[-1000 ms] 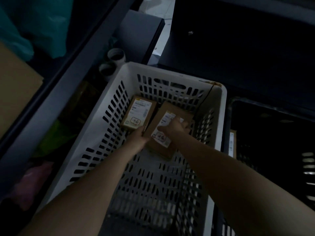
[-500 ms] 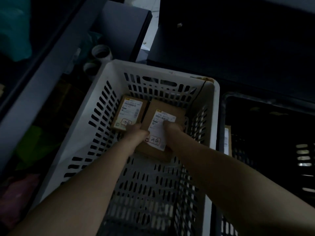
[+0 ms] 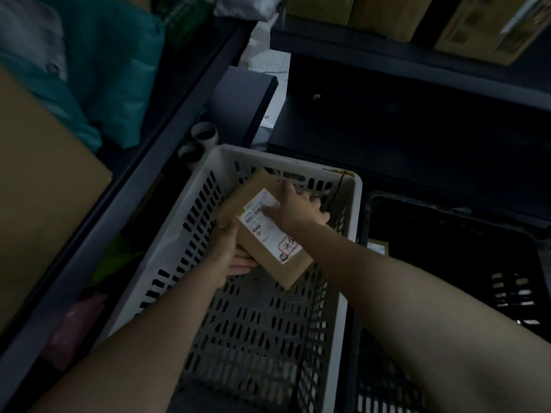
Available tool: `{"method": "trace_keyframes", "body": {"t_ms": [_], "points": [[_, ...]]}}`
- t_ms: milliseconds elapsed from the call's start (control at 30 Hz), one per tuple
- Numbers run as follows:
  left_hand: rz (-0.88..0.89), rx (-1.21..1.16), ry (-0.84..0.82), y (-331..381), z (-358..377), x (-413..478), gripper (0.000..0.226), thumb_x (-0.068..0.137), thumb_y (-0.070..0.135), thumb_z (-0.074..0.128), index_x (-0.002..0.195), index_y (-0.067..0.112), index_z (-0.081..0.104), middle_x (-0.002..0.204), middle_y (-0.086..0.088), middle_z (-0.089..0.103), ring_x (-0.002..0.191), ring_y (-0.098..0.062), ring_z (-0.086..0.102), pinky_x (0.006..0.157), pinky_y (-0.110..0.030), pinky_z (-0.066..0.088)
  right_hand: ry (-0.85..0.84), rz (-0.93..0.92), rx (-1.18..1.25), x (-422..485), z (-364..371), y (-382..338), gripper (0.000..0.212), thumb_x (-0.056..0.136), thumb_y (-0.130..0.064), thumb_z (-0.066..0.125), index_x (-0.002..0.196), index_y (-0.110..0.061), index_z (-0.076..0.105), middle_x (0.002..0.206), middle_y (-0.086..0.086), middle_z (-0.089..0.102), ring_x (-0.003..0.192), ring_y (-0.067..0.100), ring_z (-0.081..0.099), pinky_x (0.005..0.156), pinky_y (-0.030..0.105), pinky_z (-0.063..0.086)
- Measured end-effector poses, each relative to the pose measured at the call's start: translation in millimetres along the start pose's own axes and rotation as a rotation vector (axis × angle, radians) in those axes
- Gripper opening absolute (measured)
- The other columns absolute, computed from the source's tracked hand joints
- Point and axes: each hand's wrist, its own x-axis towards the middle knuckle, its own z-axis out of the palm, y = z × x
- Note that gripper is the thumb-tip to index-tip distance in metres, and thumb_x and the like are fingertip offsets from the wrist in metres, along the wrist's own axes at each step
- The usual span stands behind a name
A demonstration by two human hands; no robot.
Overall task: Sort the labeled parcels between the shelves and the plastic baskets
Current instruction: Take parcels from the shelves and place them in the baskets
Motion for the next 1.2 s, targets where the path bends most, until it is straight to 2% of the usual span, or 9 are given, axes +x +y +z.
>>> {"method": "trace_keyframes", "body": {"t_ms": [200,333,400,533,667,800,900,1067,1200], "points": [[-0.22,-0.067,-0.082,-17.8,-2.0,0.9,0.047,0.102,0.039,0.035,0.128,0.001,0.047,0.083,-0.022,0.061,0.071,-0.031,0.063,0.066,-0.041,0.052,-0.104,-0.049,-0.377,13.7,18.1,-10.2,0.071,0.087,-0.057,0.057,0.147,-0.032,0.028,0.145,0.013,0.041,0.134,0.038,0.033,0.105,0.051,0.027],[-0.306,-0.091,-0.134,-34.3,1.4,11.9,0.034,0.103,0.032,0.035,0.113,0.003,0.049,0.106,-0.029,0.062,0.077,-0.033,0.063,0.078,-0.045,0.049,-0.142,-0.021,-0.504,26.5,38.9,-15.3,0.064,0.088,-0.052,0.058,0.143,-0.029,0.034,0.144,0.013,0.042,0.133,0.037,0.033,0.105,0.052,0.025],[-0.321,-0.117,-0.171,-40.3,6.7,19.8,0.03,0.103,0.028,0.035,0.115,0.003,0.049,0.101,-0.027,0.063,0.079,-0.034,0.063,0.079,-0.044,0.049,-0.148,-0.025,-0.546,34.5,47.8,-12.8,0.066,0.088,-0.05,0.058,0.144,-0.029,0.031,0.144,0.013,0.042,0.134,0.038,0.033,0.107,0.058,0.02],[-0.338,-0.216,-0.261,-45.3,24.4,40.5,0.031,0.101,0.015,0.041,0.13,0.003,0.046,0.111,-0.022,0.06,0.101,-0.038,0.062,0.078,-0.046,0.05,-0.124,-0.087,-0.537,55.4,55.5,4.2,0.068,0.089,-0.043,0.058,0.148,-0.03,0.027,0.149,0.011,0.035,0.141,0.036,0.024,0.108,0.071,0.002],[-0.298,-0.249,-0.316,-42.7,49.4,57.4,0.028,0.099,0.008,0.043,0.126,0.008,0.052,0.12,-0.019,0.055,0.085,-0.03,0.062,0.066,-0.043,0.055,-0.122,-0.159,-0.5,71.4,55.7,21.7,0.069,0.091,-0.039,0.057,0.15,-0.034,0.022,0.16,0.008,0.009,0.146,0.037,0.001,0.103,0.077,-0.01],[-0.215,-0.264,-0.288,-31.7,61.8,77.3,0.016,0.096,0.018,0.052,0.105,0.009,0.062,0.106,-0.016,0.064,0.098,-0.035,0.062,0.065,-0.044,0.059,-0.18,-0.069,-0.392,74.7,64.8,40.1,0.079,0.093,-0.039,0.057,0.153,-0.034,0.007,0.16,0.008,-0.019,0.143,0.044,-0.019,0.107,0.074,0.005],[-0.159,-0.279,-0.253,-29.7,62.2,93.1,0.019,0.097,0.026,0.052,0.104,0.013,0.065,0.095,-0.01,0.069,0.087,-0.028,0.066,0.071,-0.04,0.059,-0.281,-0.08,-0.357,78.9,75.6,61.2,0.088,0.093,-0.047,0.057,0.154,-0.033,-0.005,0.16,0.014,-0.018,0.143,0.049,-0.014,0.111,0.068,0.016],[-0.122,-0.156,-0.106,-38.5,56.0,121.1,0.025,0.095,0.026,0.055,0.112,0.01,0.064,0.099,-0.013,0.069,0.077,-0.024,0.066,0.052,-0.028,0.058,-0.311,-0.103,-0.394,90.2,83.4,70.0,0.088,0.092,-0.047,0.057,0.153,-0.036,-0.006,0.16,0.01,-0.017,0.144,0.048,-0.012,0.111,0.068,0.017],[-0.14,-0.052,-0.019,-40.0,47.1,124.3,0.022,0.096,0.017,0.051,0.103,0.001,0.065,0.093,-0.02,0.068,0.085,-0.033,0.066,0.078,-0.05,0.056,-0.322,-0.115,-0.463,90.4,79.8,66.6,0.078,0.097,-0.038,0.05,0.154,-0.037,-0.003,0.161,0.01,-0.014,0.144,0.048,-0.006,0.11,0.066,0.022]]}}
